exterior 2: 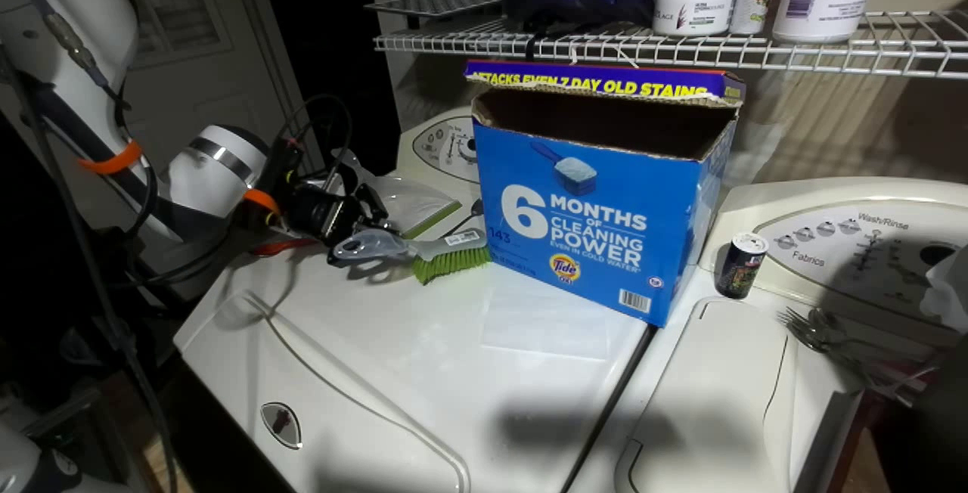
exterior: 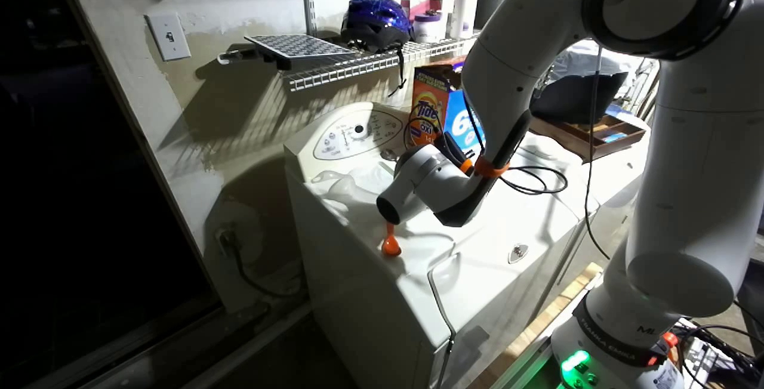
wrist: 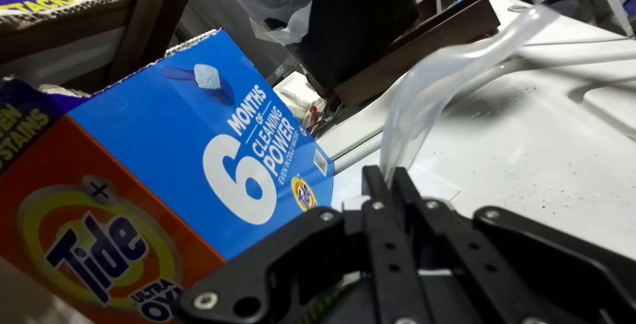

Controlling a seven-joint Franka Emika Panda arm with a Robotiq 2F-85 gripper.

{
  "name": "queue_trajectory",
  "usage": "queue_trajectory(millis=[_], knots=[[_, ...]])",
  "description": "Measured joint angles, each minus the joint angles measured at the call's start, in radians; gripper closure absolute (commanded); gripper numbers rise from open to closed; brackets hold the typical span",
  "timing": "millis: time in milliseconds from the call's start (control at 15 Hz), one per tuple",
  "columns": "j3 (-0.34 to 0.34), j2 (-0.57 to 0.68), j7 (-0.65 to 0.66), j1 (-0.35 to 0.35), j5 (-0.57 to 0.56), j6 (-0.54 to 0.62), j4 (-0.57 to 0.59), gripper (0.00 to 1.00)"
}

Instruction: Turn the hand broom over and make it stand on its bristles

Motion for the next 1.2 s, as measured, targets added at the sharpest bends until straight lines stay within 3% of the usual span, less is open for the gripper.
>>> queue_trajectory(millis=[400,1200], knots=[[0.028,0.0,0.0,0.026,-0.027,-0.003,-0.009,0.98],[0.012,0.023,0.001,0.021,-0.104,-0.04,-0.065,0.98]])
